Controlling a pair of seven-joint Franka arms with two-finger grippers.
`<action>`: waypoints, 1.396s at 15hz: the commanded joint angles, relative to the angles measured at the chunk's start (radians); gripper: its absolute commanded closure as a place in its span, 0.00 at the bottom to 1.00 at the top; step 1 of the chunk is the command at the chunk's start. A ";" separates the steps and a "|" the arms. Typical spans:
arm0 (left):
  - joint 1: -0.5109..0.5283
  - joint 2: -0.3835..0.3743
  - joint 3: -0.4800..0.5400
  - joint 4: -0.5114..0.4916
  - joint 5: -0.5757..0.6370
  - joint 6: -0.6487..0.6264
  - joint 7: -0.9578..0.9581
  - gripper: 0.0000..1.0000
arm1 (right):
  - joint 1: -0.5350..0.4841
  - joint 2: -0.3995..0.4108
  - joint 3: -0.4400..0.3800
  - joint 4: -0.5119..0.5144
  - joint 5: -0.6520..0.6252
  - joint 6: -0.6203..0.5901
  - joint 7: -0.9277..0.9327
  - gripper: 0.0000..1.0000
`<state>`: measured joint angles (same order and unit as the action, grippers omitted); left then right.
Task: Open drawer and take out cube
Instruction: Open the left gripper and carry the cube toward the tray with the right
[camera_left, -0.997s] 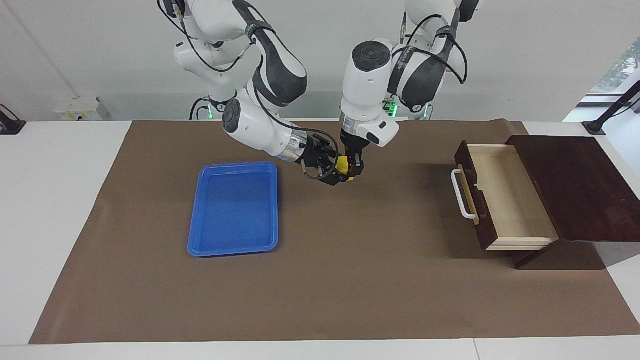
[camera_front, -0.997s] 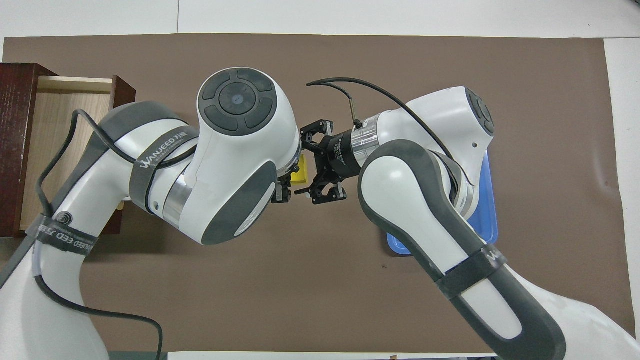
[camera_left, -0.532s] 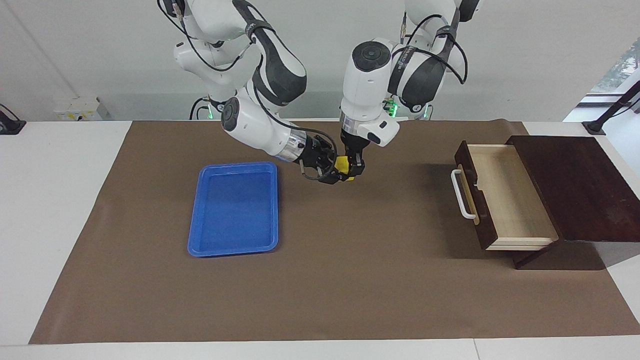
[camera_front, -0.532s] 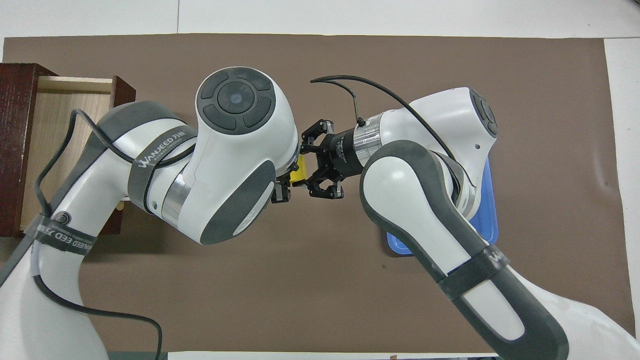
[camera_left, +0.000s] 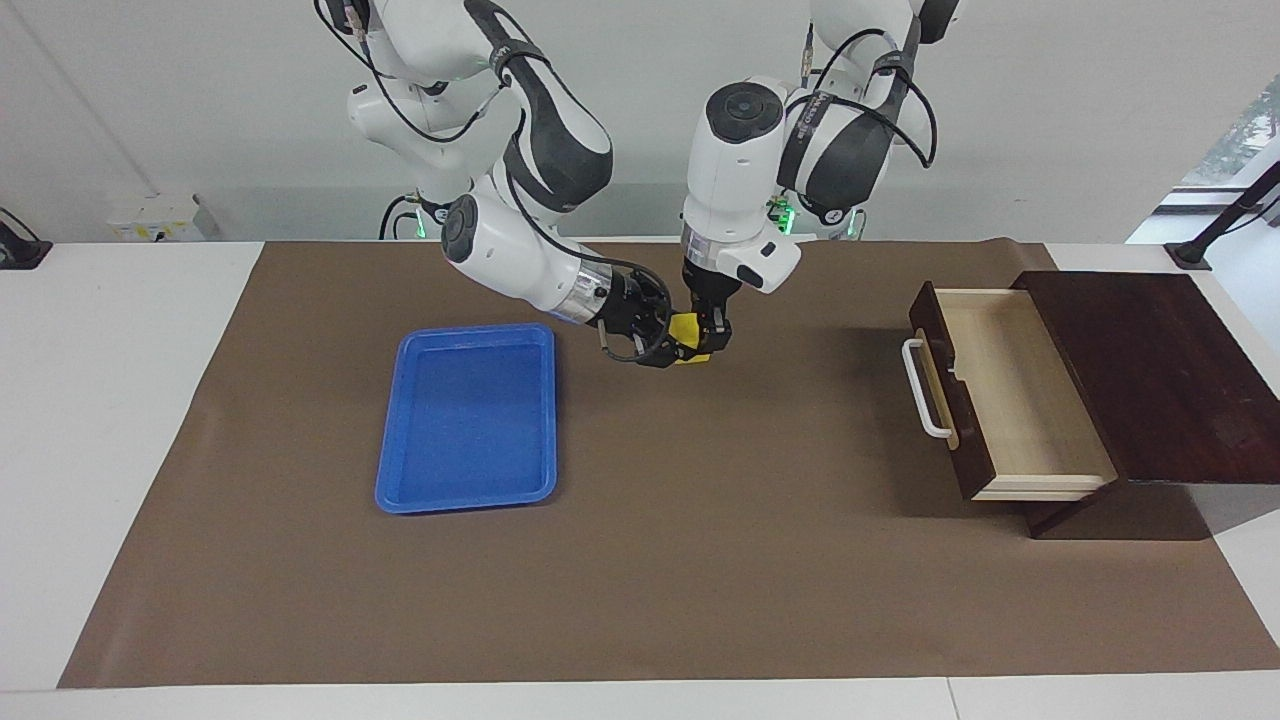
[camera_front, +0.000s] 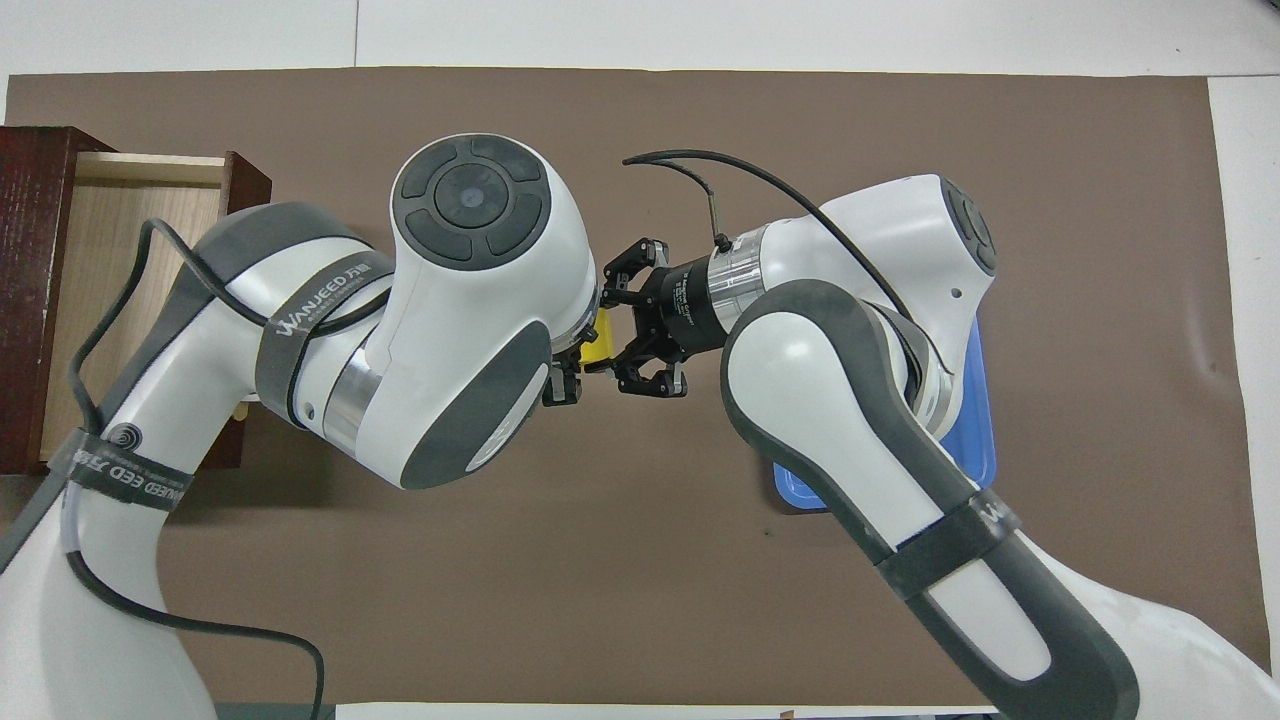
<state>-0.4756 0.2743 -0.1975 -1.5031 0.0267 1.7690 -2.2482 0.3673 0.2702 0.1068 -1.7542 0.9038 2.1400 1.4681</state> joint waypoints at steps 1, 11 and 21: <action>-0.012 -0.017 0.012 -0.014 -0.008 0.009 0.027 1.00 | -0.007 -0.017 0.004 -0.019 0.018 0.001 -0.023 1.00; 0.005 -0.017 0.015 -0.016 -0.007 0.010 0.033 0.00 | -0.019 -0.020 -0.001 -0.010 0.017 -0.014 -0.023 1.00; 0.230 -0.084 0.020 -0.210 0.073 0.066 0.289 0.00 | -0.286 -0.022 -0.006 -0.031 0.007 -0.139 -0.121 1.00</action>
<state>-0.2935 0.2382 -0.1707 -1.6545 0.0896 1.8051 -2.0378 0.1700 0.2694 0.0928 -1.7552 0.9037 2.0502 1.4101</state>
